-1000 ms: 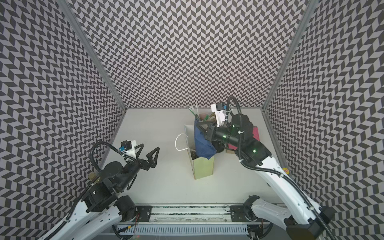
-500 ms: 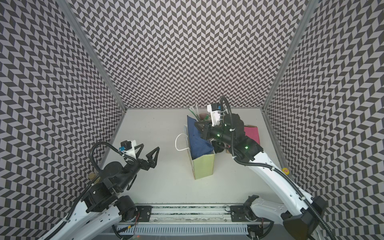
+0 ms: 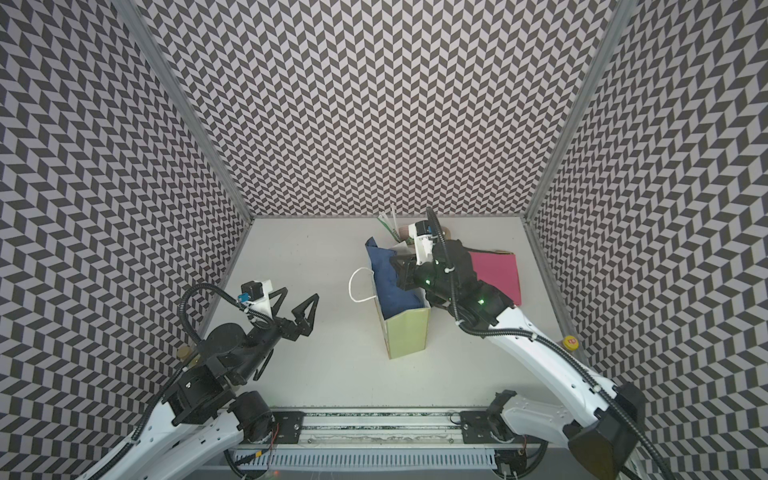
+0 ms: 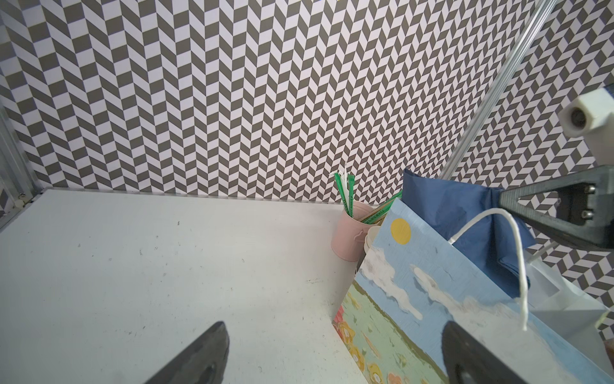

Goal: Pack the takeout coffee
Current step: 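Carry the blue napkin over the gift bag opening with the right gripper, then lower the blue napkin down into the gift bag with the right gripper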

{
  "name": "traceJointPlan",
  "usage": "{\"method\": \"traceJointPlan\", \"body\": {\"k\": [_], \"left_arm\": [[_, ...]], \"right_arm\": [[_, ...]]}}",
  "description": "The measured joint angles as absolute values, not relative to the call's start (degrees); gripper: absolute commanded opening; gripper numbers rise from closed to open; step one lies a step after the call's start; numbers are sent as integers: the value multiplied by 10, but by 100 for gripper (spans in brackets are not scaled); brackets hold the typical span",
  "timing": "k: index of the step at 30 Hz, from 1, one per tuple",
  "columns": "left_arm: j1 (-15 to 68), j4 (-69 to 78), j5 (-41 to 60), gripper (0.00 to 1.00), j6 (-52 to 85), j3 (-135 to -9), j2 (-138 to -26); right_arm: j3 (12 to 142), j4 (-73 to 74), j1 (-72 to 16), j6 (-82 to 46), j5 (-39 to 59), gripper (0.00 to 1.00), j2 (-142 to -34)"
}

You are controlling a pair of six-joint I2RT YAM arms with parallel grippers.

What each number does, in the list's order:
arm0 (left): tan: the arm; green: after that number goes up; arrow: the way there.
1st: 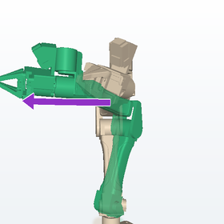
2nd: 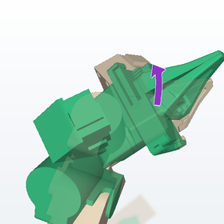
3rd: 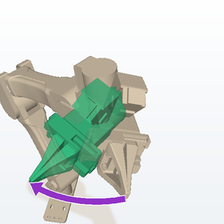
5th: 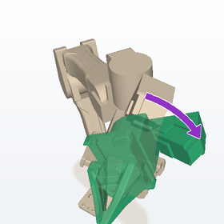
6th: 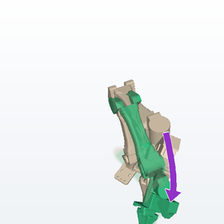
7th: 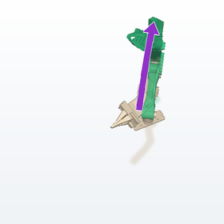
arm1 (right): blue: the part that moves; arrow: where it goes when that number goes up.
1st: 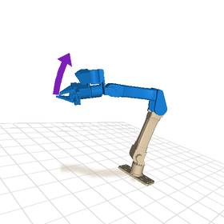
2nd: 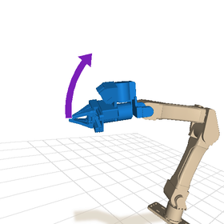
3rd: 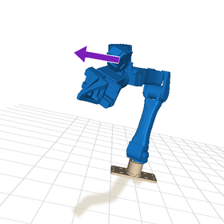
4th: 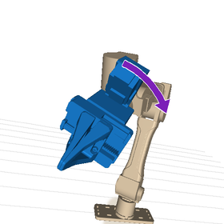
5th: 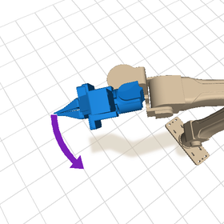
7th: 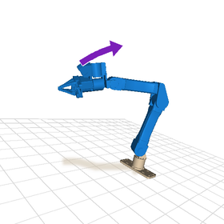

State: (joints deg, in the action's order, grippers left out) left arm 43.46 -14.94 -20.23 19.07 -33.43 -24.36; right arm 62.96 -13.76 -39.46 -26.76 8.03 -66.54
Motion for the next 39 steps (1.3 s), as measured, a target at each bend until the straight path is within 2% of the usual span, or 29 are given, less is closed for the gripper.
{"method": "traceJointPlan", "body": {"k": [19,31,39], "left_arm": [[435,-149,-202,100,191,-334,-244],[435,-149,-200,100,191,-334,-244],[435,-149,-198,100,191,-334,-246]], "right_arm": [[560,-154,-434,-280,-33,0,-648],[625,-257,-446,-286,-81,0,-655],[696,-311,-453,-283,-73,17,-673]]}}
